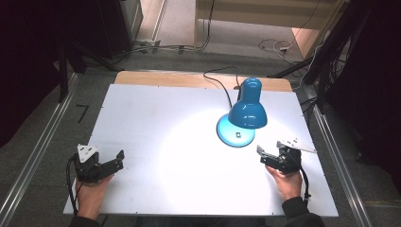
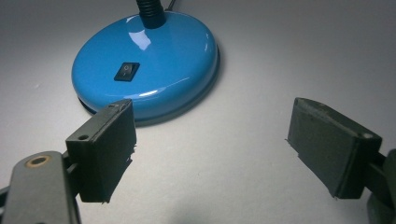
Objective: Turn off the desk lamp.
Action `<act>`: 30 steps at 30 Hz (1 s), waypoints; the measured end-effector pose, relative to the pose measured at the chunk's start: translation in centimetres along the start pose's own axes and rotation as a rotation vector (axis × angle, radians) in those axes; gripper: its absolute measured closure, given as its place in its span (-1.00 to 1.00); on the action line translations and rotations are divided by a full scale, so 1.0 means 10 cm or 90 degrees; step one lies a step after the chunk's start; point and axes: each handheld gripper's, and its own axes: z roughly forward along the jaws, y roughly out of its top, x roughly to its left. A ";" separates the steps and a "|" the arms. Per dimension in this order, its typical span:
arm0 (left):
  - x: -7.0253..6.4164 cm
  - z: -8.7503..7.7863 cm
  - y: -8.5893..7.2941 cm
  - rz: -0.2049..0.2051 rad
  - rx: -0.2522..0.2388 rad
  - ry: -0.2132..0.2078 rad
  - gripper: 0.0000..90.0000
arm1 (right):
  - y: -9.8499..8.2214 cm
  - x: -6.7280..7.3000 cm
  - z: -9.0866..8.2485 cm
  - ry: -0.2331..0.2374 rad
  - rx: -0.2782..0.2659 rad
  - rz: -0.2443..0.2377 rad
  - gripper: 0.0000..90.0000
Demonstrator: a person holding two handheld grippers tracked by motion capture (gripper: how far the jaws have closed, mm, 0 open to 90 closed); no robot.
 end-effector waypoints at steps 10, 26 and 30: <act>0.00 0.00 0.00 -0.001 0.000 0.000 -0.87 | 0.04 0.05 0.05 0.000 0.000 -0.003 -0.69; 0.01 0.00 0.00 -0.005 -0.001 -0.001 -0.87 | 0.10 0.19 0.17 0.009 0.000 -0.017 -0.68; 0.01 -0.01 0.00 -0.005 -0.002 -0.001 -0.87 | 0.11 0.21 0.20 0.009 0.000 -0.017 -0.67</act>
